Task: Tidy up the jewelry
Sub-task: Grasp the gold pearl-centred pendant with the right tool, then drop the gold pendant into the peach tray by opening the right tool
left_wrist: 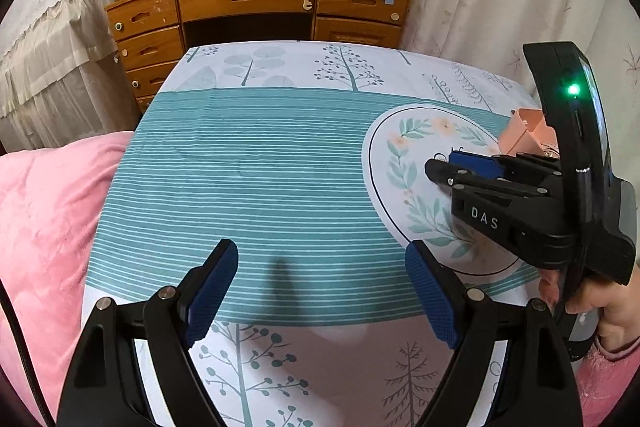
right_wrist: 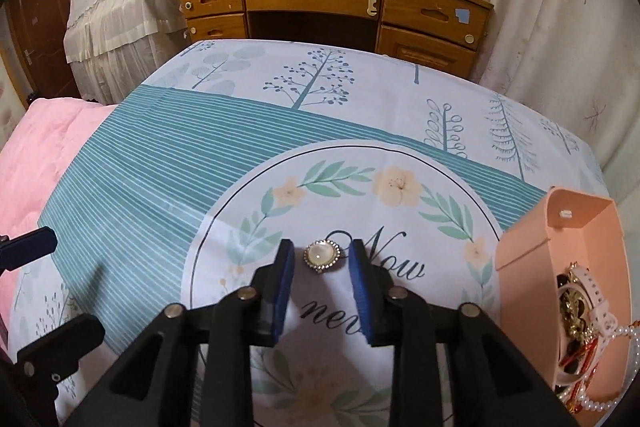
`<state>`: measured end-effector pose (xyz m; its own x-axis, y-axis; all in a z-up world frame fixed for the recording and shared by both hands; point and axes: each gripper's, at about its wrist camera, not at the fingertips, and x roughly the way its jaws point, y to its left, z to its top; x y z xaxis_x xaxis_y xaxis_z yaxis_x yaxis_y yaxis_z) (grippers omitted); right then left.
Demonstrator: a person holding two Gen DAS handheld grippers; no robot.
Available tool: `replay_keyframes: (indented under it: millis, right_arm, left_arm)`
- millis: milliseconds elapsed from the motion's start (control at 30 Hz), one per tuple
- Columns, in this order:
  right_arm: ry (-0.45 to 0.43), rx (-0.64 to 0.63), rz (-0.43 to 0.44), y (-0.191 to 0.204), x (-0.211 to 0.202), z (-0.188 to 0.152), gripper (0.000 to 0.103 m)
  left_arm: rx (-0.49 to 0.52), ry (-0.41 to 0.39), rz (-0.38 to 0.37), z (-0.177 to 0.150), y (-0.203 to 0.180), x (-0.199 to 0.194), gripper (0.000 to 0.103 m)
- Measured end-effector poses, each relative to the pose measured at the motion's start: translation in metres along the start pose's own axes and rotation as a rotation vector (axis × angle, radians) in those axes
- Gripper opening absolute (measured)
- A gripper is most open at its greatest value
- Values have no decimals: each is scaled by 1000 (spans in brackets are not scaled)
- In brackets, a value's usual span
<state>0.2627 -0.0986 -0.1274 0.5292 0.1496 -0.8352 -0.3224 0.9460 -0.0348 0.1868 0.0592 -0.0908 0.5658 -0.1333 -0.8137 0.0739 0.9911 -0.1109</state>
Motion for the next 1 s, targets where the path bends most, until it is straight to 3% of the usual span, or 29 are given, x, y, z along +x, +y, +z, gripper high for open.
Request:
replay_keyframes:
  millis: [67, 500, 733, 1000]
  right_arm:
    - [-1, 0, 1, -1, 0, 0, 19]
    - [-10, -33, 16, 3, -12, 0, 19]
    - [-88, 8, 83, -16, -65, -4, 19]
    - [-158, 136, -28, -70, -127, -34, 19]
  left_arm:
    - [2, 0, 2, 0, 0, 0, 84]
    - [6, 5, 5, -4, -8, -1, 84]
    - [36, 27, 6, -7, -23, -2, 84]
    - [95, 35, -19, -15, -51, -10, 85]
